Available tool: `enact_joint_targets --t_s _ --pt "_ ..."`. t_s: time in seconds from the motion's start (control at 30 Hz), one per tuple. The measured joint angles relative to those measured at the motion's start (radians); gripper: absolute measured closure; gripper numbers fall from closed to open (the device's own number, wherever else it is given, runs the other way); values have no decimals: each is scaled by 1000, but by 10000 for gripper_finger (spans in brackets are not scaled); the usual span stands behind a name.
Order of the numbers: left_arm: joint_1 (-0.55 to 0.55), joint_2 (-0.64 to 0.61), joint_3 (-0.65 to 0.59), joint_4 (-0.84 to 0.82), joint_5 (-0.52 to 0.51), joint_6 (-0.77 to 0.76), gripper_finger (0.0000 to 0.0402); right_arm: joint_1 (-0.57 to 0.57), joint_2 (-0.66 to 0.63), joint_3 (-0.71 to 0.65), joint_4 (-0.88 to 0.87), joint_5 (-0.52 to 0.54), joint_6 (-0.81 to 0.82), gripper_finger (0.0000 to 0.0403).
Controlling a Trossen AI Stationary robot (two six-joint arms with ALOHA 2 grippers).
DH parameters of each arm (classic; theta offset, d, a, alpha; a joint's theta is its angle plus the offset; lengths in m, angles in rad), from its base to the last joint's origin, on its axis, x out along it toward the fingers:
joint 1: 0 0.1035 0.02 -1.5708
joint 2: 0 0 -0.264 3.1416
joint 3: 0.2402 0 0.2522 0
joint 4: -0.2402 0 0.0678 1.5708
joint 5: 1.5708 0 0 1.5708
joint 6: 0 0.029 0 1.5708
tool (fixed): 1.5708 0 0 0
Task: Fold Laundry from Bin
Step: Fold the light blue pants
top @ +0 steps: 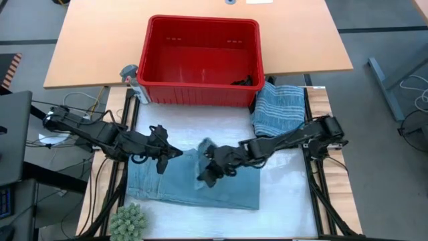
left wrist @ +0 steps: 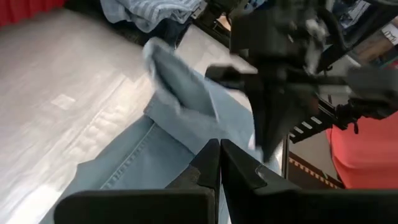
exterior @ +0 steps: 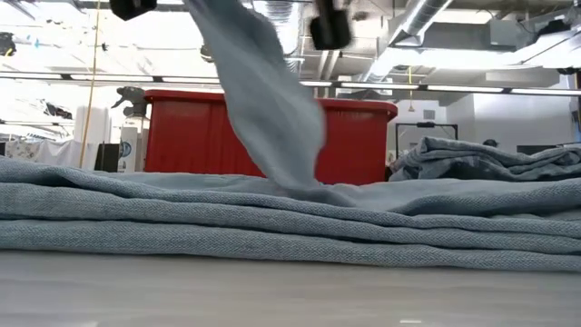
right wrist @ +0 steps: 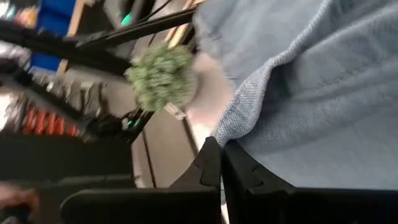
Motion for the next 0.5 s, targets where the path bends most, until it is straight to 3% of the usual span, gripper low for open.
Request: enact_joint_targets --t_s 0.17,0.5 --pt "0 -1 0 -21 -1 -7 401 -12 147 197 -16 -115 -97 381" --pt "0 -1 1 -60 -4 -27 401 -30 472 548 -153 -245 -194 371"
